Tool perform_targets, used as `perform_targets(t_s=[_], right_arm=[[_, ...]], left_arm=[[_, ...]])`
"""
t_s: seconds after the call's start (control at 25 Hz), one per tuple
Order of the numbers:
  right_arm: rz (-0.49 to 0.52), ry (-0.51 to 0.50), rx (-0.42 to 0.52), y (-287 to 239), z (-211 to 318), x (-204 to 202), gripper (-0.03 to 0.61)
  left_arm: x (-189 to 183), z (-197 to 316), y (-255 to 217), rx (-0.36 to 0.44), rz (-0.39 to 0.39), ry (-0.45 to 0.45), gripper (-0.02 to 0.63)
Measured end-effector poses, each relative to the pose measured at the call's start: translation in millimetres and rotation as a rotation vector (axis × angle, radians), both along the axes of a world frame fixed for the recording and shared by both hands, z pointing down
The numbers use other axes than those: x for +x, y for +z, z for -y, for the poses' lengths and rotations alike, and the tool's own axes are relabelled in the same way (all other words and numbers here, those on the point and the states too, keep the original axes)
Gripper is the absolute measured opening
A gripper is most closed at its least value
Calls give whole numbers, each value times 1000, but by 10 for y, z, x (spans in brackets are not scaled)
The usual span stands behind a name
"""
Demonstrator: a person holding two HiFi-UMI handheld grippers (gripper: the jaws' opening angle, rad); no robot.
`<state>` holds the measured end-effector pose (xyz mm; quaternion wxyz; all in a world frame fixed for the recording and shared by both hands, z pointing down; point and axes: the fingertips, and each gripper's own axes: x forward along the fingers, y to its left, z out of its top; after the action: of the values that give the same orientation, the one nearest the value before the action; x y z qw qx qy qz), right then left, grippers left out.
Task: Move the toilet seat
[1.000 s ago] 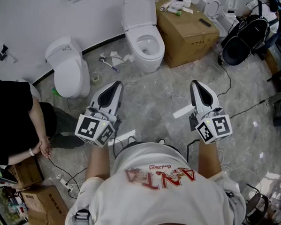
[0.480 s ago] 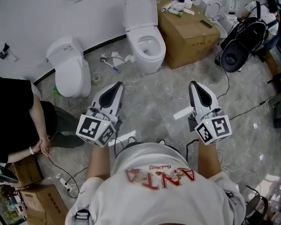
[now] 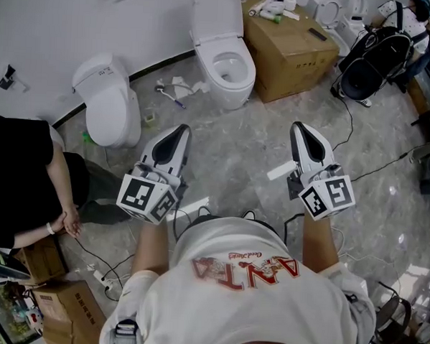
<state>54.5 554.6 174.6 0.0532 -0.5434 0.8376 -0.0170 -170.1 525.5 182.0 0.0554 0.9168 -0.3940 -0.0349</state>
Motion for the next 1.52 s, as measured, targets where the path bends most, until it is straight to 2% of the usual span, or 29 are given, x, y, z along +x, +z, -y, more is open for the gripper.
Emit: perform_targets(t_s=[0.52,0.76,0.96,1.2,1.36,1.52], right_arm=[[5,47,-50,150,-15,-224,3],[-12,65,-76,247,136,-588,3],[-43,77,-102,380,182,-790,3],[-28,95,-121,392,444,-726,3],[-30,52,-130,478,675,-765,3],[-22,22,-118,477,1005,-601,3]], left_arm=[[-208,88,163,-26,-8,61,15],[-544,236,272,-46,-20,85,15],[-678,350,506,-62,-47,101,15],[-680,597,565,-75,-67,107,15],[-594,768,598,-85,-57,103,15],[-405,1050,571,-75,-36,85,15]])
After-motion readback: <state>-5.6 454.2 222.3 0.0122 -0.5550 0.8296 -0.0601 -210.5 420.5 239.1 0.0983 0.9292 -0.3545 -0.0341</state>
